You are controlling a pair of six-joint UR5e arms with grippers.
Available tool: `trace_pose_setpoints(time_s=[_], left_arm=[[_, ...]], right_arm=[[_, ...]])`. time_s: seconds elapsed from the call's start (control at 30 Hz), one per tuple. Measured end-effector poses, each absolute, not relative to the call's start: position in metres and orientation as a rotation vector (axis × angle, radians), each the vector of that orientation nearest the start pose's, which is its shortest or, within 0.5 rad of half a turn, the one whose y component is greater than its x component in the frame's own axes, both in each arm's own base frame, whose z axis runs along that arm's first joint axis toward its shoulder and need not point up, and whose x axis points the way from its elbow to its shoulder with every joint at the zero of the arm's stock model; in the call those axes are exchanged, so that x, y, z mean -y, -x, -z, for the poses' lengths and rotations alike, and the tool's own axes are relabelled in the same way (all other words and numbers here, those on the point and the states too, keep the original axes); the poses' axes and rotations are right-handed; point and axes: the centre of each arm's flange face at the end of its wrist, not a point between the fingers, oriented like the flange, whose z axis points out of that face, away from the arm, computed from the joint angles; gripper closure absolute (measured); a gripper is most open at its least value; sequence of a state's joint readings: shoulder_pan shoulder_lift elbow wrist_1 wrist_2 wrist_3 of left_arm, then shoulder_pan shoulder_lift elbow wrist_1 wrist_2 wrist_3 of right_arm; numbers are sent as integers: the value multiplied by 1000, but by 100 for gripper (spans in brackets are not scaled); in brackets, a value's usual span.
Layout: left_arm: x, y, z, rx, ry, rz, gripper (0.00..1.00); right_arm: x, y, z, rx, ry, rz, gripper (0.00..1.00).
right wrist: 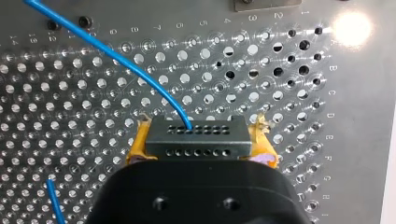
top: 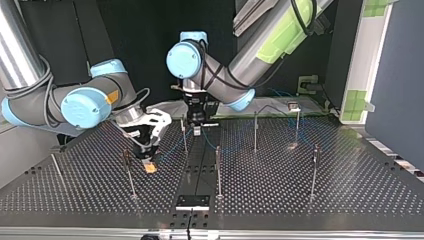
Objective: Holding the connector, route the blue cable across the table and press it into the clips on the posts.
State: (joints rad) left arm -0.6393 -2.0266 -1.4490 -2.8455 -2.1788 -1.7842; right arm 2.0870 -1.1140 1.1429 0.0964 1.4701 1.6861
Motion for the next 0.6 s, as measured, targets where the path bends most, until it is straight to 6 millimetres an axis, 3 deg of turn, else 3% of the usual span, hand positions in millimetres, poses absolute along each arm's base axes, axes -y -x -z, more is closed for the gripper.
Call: trace_pose_setpoints(time_s=[0.6], left_arm=[[418, -443, -251, -1684, 72, 136, 100]], right_arm=[[508, -453, -421, 1042, -1737, -1637, 100]])
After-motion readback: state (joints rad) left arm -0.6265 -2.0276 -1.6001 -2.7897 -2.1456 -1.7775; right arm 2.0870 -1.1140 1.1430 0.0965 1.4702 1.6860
